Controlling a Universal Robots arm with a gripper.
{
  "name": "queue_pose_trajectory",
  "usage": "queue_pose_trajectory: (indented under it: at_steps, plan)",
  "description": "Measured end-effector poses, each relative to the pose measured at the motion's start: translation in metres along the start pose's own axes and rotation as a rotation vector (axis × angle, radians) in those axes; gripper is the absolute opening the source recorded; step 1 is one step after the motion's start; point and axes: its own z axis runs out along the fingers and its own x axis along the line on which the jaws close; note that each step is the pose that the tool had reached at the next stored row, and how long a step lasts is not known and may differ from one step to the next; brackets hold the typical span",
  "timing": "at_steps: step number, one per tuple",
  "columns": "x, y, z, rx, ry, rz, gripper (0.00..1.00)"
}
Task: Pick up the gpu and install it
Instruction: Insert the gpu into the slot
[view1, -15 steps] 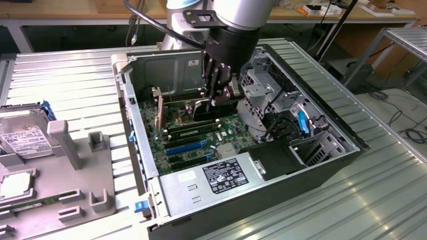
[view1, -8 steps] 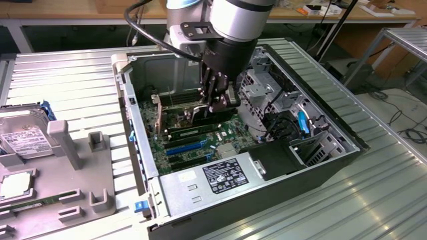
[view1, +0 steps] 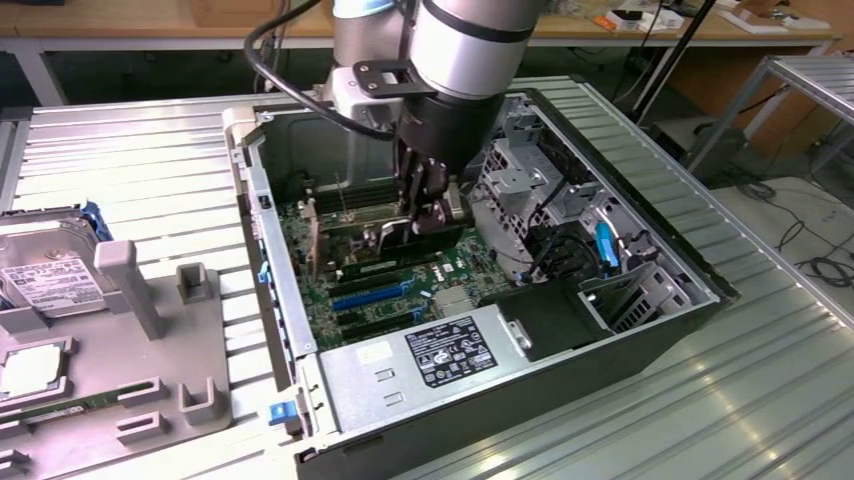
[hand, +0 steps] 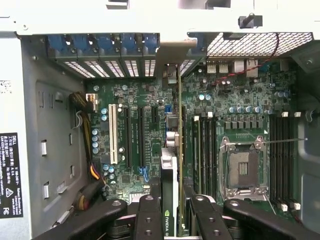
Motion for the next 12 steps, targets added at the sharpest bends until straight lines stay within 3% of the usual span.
queue_pose_trajectory:
  at_steps: [12]
  plan:
    - [0.001,0.0033,0.0173,0.0006,0.0,0.0,0.27]
